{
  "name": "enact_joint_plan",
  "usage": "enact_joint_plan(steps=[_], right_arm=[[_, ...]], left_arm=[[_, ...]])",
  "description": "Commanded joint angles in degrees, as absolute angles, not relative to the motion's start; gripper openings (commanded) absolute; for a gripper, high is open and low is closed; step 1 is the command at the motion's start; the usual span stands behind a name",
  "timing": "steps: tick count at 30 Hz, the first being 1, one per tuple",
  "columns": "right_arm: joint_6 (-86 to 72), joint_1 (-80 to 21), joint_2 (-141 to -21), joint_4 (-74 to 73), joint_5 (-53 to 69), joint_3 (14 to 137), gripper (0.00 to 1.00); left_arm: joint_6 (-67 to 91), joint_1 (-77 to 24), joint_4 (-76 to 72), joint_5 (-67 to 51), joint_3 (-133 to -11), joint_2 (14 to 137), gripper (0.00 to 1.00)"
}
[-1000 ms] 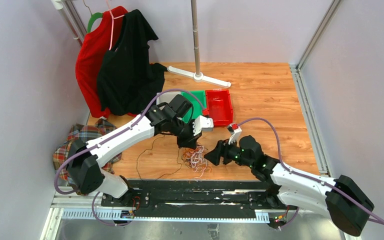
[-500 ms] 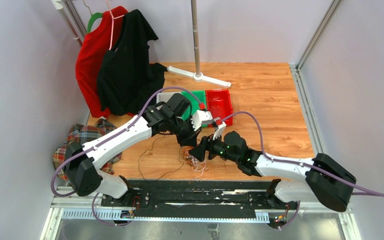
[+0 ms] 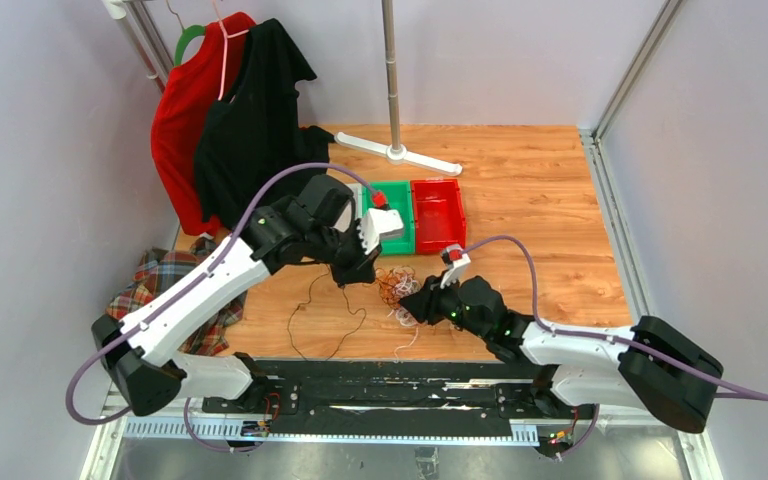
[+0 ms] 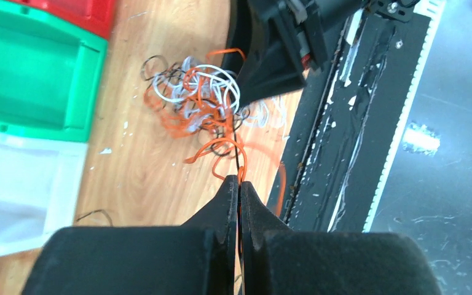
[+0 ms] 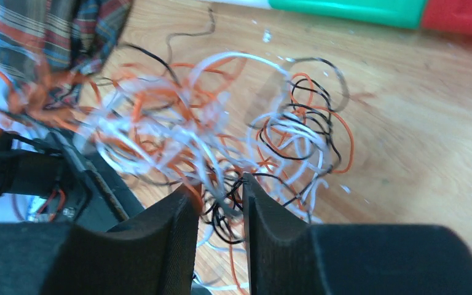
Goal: Untangle the cables
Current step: Untie the cable.
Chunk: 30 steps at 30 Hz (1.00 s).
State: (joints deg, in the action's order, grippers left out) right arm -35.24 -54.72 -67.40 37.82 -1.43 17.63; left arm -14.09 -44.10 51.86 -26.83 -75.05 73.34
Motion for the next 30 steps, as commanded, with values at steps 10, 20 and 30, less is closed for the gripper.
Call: enact_joint_plan(steps=[10, 20, 30], right_arm=[[-33.0, -54.5, -50.7, 19.0, -12.3, 8.3, 0.26], [-28.7, -53.4, -39.1, 10.4, -12.1, 11.5, 0.39], [-22.9, -57.8, -56.4, 24.2, -0.5, 26.7, 0.66]], left_arm=[[-25.0, -39.6, 60.1, -14.9, -80.9, 65.3, 0.01], [-22.7, -39.1, 61.2, -21.7, -79.8, 64.1, 0.01], [-21.0, -39.1, 60.6, -23.6, -80.2, 64.9, 0.01]])
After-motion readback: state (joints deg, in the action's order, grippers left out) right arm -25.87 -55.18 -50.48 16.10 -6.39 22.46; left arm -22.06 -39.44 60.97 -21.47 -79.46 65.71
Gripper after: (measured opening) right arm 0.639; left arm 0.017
